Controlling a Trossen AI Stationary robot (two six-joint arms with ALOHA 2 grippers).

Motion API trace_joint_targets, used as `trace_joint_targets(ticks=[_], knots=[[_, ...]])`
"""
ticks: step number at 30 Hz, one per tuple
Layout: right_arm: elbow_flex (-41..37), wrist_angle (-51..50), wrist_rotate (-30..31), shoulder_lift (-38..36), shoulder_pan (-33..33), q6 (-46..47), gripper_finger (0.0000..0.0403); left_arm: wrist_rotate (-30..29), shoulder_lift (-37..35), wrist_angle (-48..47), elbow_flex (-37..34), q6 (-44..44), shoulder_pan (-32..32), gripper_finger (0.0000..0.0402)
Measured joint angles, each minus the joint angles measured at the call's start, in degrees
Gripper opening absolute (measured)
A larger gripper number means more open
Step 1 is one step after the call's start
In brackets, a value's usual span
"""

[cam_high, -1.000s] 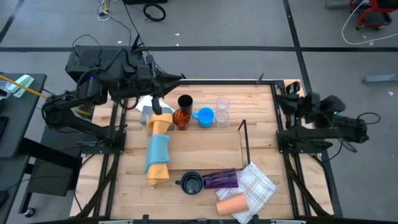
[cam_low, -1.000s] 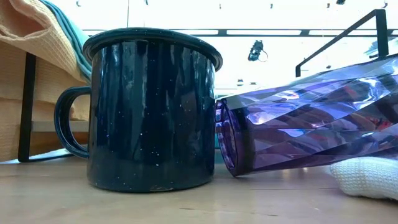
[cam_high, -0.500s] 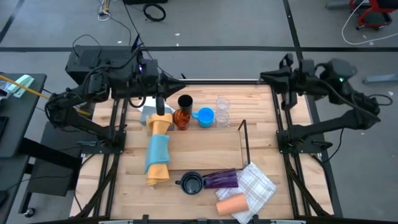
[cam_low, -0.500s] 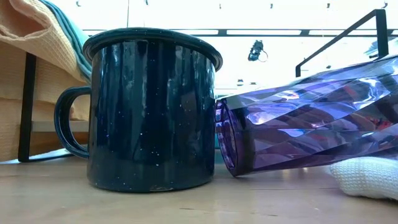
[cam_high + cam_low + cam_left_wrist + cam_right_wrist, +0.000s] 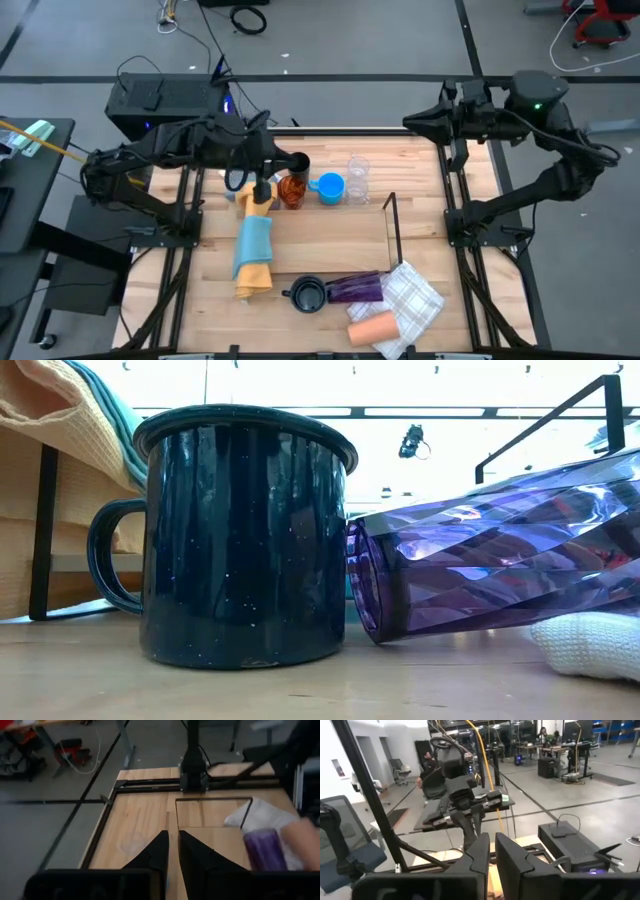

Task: Stack small to large cups/mugs on shelf
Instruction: Put the black cup on the shelf

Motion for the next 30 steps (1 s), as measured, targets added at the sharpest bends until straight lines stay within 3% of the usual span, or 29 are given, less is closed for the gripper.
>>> trace_joint_targets(ticks=[8, 16, 30], knots=[[0.2, 0.0, -0.2, 0.0, 0.0, -1.3, 0.0038, -0.6, 0.0, -0.1, 0.0, 10.9, 0.1, 0.0042], [0.2, 0.0, -0.2, 0.0, 0.0, 5.1, 0.0038, -1.1, 0.0, -0.1, 0.0, 7.4, 0.1, 0.0028], [0.2, -0.2, -2.8, 0.0, 0.0, 2.7, 0.0038, -1.1, 0.0, 0.3, 0.0, 1.0, 0.1, 0.0033]])
